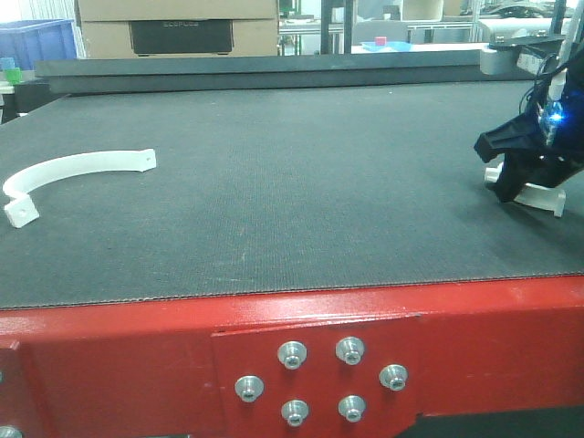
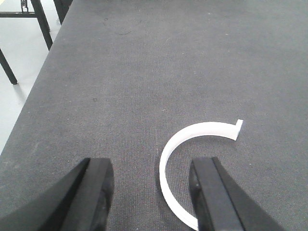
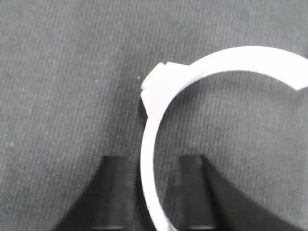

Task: Grab PVC pipe and place in blue bin
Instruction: 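Lower the right gripper onto the white arc piece and close on it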

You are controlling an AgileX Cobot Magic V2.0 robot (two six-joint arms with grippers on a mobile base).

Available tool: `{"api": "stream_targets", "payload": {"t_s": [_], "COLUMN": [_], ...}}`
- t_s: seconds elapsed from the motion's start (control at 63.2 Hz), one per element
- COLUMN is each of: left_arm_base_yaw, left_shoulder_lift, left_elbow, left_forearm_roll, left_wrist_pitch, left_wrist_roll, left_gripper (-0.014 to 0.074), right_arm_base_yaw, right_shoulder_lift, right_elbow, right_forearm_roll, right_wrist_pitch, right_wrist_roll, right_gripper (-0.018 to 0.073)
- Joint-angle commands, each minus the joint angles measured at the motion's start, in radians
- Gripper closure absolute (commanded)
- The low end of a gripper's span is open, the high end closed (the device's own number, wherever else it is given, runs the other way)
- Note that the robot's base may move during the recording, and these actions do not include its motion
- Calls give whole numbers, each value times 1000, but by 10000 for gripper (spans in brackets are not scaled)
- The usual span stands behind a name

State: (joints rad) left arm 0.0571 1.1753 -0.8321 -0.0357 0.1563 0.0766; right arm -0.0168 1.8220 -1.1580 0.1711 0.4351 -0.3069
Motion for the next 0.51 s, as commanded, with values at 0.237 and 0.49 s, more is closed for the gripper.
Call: {"api": "stream_targets", "payload": {"t_s": [0.237, 0.49], "left_arm_base_yaw": [2, 2], "left_shoulder_lift": [-1, -1], "left_elbow": [-8, -8], "left_forearm_roll": [-7, -7], "left_wrist_pitch": [-16, -16], "left_wrist_roll": [-6, -6], "left_gripper": [309, 309], "right_arm_base_yaw": [0, 0], "right_shoulder_lift": [4, -12], "right_elbow": [-10, -56], "right_forearm_roll": [-17, -17], "right_wrist_pitch": [-66, 16], "right_wrist_roll": [-8, -8], "right_gripper": [610, 728]}}
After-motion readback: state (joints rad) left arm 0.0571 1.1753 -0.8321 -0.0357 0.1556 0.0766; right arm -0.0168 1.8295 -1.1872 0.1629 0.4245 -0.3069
